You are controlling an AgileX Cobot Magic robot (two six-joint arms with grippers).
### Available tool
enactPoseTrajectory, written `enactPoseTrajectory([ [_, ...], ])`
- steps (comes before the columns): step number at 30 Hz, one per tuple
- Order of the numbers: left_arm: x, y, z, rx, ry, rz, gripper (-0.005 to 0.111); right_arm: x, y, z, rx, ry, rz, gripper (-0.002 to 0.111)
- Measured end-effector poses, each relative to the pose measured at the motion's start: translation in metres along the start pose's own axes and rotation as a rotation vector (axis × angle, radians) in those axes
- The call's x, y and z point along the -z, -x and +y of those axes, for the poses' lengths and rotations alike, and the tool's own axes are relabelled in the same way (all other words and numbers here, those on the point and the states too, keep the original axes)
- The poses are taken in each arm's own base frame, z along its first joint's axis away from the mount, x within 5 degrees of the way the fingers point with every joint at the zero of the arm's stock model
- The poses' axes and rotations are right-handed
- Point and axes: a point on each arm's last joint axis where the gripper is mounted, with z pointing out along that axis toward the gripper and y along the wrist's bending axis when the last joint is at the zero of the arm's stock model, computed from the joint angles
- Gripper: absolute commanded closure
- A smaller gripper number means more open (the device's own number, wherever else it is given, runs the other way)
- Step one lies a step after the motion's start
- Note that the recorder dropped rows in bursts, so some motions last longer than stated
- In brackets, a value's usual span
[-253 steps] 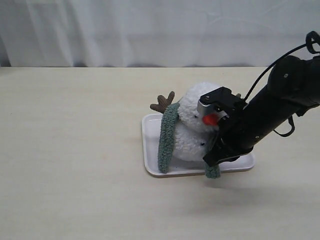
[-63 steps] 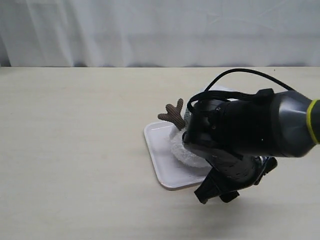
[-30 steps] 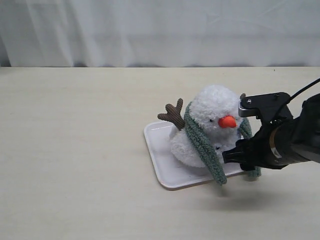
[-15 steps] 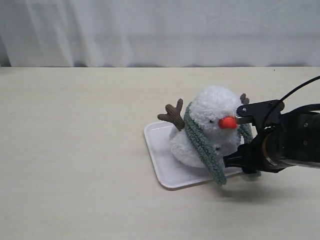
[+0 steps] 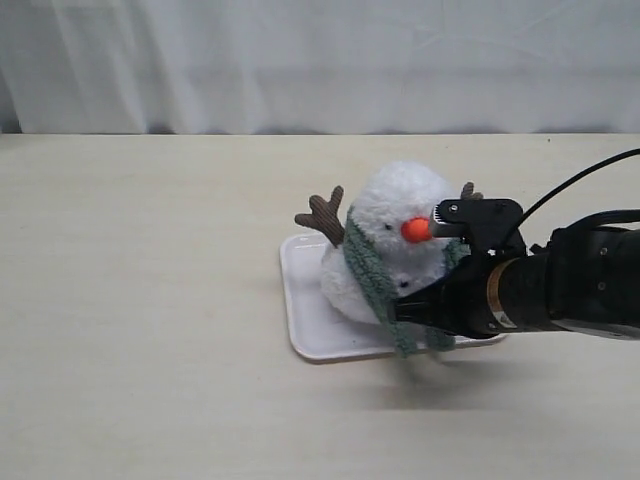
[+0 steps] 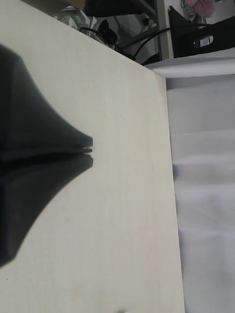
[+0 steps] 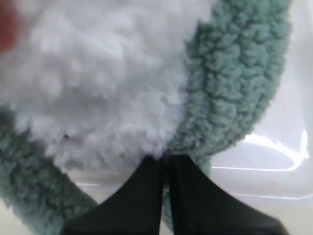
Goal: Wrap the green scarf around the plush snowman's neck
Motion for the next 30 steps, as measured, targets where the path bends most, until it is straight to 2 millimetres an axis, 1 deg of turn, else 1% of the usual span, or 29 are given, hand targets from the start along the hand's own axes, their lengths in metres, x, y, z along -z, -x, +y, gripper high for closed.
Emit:
enactPoseTrajectory([
  [4, 0.000, 0.000, 0.000, 0.000, 0.000, 0.000, 0.107, 0.001, 0.003, 0.007, -0.013, 0.083, -0.028, 0.104],
  [7, 0.000, 0.000, 0.000, 0.000, 0.000, 0.000, 0.107, 0.001, 0.003, 0.008, -0.017, 0.088, -0.029, 0.103],
  [9, 0.000, 0.000, 0.000, 0.000, 0.000, 0.000, 0.107, 0.001, 0.003, 0.007, -0.017, 0.075, -0.025, 0.095],
  [10, 0.000, 0.000, 0.000, 0.000, 0.000, 0.000, 0.107, 0.001, 0.002, 0.006, -0.017, 0.065, -0.022, 0.086],
  [11, 0.000, 0.000, 0.000, 0.000, 0.000, 0.000, 0.107, 0.001, 0.001, 0.002, -0.017, 0.027, -0.010, 0.082],
  [12, 0.000, 0.000, 0.000, 0.000, 0.000, 0.000, 0.107, 0.001, 0.001, 0.000, -0.017, 0.005, -0.003, 0.074],
  [13, 0.000, 0.000, 0.000, 0.000, 0.000, 0.000, 0.107, 0.001, -0.001, -0.003, -0.021, -0.034, 0.010, 0.070],
  [15, 0.000, 0.000, 0.000, 0.000, 0.000, 0.000, 0.107, 0.001, -0.002, -0.006, -0.025, -0.066, 0.020, 0.066],
  [17, 0.000, 0.000, 0.000, 0.000, 0.000, 0.000, 0.107, 0.005, 0.000, -0.006, -0.051, -0.067, 0.012, 0.066],
  [21, 0.000, 0.000, 0.000, 0.000, 0.000, 0.000, 0.107, 0.030, 0.009, -0.007, -0.052, -0.068, -0.032, 0.066],
  [22, 0.000, 0.000, 0.000, 0.000, 0.000, 0.000, 0.107, 0.043, 0.010, -0.009, -0.049, -0.087, -0.037, 0.066],
  [23, 0.000, 0.000, 0.000, 0.000, 0.000, 0.000, 0.107, 0.049, 0.011, -0.010, -0.040, -0.096, -0.037, 0.066],
  [24, 0.000, 0.000, 0.000, 0.000, 0.000, 0.000, 0.107, 0.063, 0.011, -0.012, -0.036, -0.112, -0.030, 0.066],
  [25, 0.000, 0.000, 0.000, 0.000, 0.000, 0.000, 0.107, 0.069, 0.010, -0.013, -0.041, -0.117, -0.020, 0.066],
  [26, 0.000, 0.000, 0.000, 0.000, 0.000, 0.000, 0.107, 0.084, 0.008, -0.014, -0.026, -0.117, -0.007, 0.066],
  [29, 0.000, 0.000, 0.000, 0.000, 0.000, 0.000, 0.107, 0.109, 0.006, -0.016, -0.014, -0.104, -0.010, 0.066],
  [30, 0.000, 0.000, 0.000, 0.000, 0.000, 0.000, 0.107, 0.124, 0.004, -0.018, -0.007, -0.100, -0.019, 0.067],
])
